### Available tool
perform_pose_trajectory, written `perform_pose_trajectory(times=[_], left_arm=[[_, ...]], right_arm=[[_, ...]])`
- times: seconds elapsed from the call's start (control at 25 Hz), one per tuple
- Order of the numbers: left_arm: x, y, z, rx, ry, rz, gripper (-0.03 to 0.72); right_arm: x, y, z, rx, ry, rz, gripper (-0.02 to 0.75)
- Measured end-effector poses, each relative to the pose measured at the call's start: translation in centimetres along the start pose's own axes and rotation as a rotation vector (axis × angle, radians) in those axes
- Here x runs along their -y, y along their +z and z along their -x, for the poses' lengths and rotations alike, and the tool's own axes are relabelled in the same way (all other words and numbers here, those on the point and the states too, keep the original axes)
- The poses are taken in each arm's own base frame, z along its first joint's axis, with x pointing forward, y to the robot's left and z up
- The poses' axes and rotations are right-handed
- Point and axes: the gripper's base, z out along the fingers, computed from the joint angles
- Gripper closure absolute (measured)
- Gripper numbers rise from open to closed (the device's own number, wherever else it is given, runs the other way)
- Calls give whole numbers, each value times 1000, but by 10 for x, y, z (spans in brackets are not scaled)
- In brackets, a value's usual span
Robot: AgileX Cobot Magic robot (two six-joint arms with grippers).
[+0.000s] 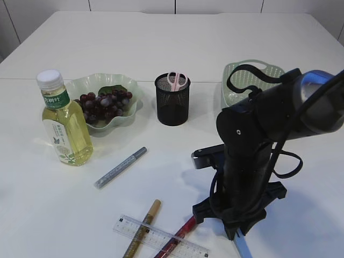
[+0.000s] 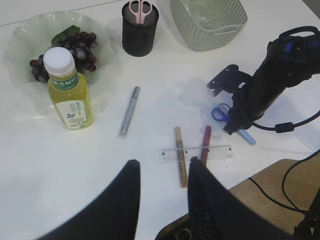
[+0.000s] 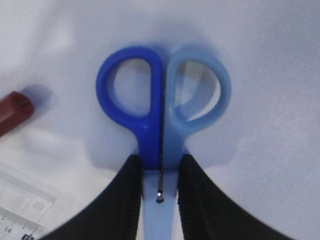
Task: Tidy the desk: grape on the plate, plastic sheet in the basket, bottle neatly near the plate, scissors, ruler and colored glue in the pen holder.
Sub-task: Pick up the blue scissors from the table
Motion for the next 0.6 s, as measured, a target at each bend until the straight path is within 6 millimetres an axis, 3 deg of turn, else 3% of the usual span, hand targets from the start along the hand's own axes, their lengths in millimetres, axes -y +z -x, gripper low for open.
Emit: perform_pose_trajectory(times=[0.6], left_arm=[[0, 0, 0, 0, -1, -2, 449]], right_arm=[[1, -3, -2, -6, -55, -10, 531]])
